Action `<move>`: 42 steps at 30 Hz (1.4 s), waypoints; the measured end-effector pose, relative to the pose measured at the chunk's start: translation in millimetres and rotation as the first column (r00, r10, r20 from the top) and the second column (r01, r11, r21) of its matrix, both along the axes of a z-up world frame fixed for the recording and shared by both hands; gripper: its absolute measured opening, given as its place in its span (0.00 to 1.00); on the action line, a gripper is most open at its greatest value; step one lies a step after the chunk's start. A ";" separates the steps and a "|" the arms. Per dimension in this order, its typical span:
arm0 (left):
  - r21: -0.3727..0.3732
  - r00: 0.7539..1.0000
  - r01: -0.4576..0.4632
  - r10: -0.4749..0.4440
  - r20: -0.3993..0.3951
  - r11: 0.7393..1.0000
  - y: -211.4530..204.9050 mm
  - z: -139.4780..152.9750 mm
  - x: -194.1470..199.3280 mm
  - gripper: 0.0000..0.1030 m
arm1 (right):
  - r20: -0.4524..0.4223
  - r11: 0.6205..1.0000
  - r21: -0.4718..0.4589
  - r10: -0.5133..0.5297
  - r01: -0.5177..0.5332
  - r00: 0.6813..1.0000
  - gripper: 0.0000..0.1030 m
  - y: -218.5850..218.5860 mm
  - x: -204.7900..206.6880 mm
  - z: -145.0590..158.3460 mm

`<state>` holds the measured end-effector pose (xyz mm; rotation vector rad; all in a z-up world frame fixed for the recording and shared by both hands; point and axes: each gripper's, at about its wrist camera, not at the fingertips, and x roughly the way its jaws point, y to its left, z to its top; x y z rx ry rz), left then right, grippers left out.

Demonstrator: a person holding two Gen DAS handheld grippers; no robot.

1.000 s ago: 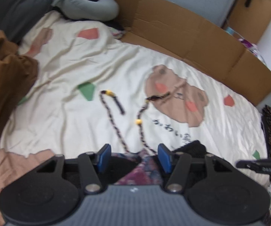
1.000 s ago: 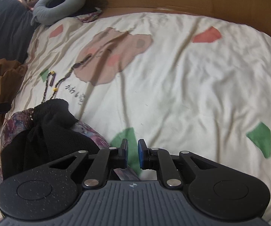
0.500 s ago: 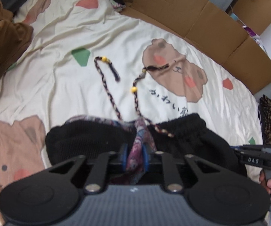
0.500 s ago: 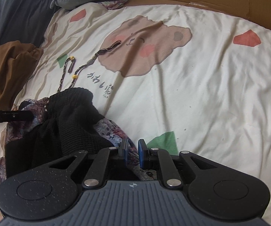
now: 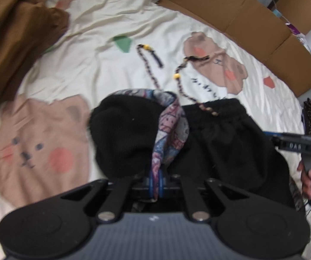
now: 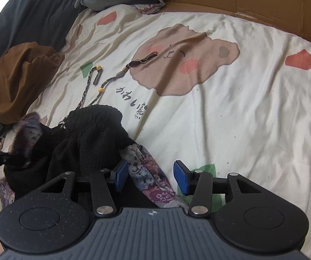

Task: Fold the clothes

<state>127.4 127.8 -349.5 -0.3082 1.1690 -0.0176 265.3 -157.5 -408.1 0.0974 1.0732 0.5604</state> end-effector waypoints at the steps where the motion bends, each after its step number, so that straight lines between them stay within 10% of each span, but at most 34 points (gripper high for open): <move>1: 0.007 1.000 -0.007 0.007 -0.007 1.000 3.9 1.3 -4.4 0.05 | -0.002 1.000 -0.001 0.010 -0.010 1.000 0.52 1.4 2.1 -1.8; 11: 0.146 0.993 -0.052 0.067 -0.102 0.988 37.7 1.0 -47.0 0.05 | -0.031 0.996 -0.046 0.073 -0.074 0.997 0.49 19.4 5.4 -16.8; 21: 0.209 0.972 -0.131 0.167 -0.163 0.969 79.7 -9.9 -71.0 0.05 | -0.022 0.990 -0.104 0.095 -0.097 0.995 0.05 23.0 -0.6 -14.7; 42: 0.192 0.987 -0.135 0.150 -0.066 0.972 83.5 18.2 -57.2 0.05 | 0.068 0.985 -0.107 -0.126 0.132 0.990 0.01 -51.0 -15.6 50.7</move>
